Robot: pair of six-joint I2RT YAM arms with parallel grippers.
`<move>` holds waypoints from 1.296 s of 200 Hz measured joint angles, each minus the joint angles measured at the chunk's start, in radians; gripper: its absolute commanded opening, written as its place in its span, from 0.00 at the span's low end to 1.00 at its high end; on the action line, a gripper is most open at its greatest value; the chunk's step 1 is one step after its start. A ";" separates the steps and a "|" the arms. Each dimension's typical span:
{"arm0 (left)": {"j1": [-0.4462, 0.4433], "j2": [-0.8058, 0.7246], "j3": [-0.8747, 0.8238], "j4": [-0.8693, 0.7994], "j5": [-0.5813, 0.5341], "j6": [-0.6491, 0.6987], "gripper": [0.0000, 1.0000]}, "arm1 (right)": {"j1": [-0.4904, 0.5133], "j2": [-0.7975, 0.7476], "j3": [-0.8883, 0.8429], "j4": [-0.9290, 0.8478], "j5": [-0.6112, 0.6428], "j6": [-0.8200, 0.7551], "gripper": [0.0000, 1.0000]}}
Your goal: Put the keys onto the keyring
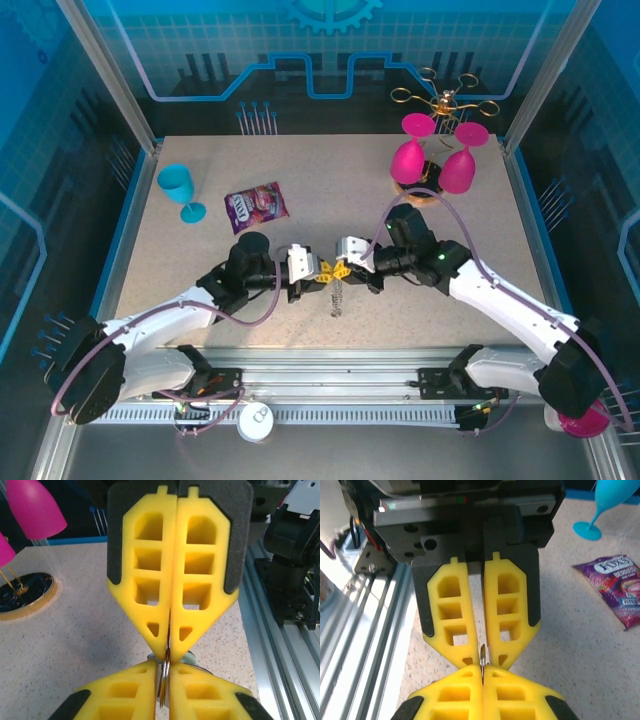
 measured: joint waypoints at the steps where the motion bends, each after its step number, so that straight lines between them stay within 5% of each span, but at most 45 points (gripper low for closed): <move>1: 0.000 0.000 0.001 -0.002 -0.001 0.000 0.07 | 0.002 0.002 0.003 -0.005 0.002 -0.002 0.00; 31: 0.000 -0.007 0.014 -0.080 -0.015 0.038 0.00 | 0.045 0.073 0.107 -0.143 0.085 -0.053 0.00; 43: -0.002 -0.007 0.014 -0.095 -0.017 0.046 0.00 | 0.050 0.082 0.114 -0.158 0.093 -0.052 0.22; 58: -0.006 -0.009 0.014 -0.093 -0.021 0.050 0.00 | 0.046 0.064 0.088 -0.116 0.077 -0.034 0.36; 94: -0.008 -0.034 -0.014 -0.030 -0.013 0.049 0.00 | -0.040 -0.117 -0.137 0.112 -0.010 0.074 0.42; 147: -0.008 -0.037 -0.034 0.047 0.025 0.044 0.00 | -0.053 -0.111 -0.195 0.244 -0.067 0.143 0.36; 222: -0.003 -0.037 -0.056 0.091 0.029 0.018 0.00 | -0.053 -0.082 -0.193 0.268 -0.135 0.169 0.00; 259: -0.003 -0.037 -0.055 0.090 0.014 0.008 0.20 | -0.052 -0.059 -0.149 0.204 -0.135 0.147 0.00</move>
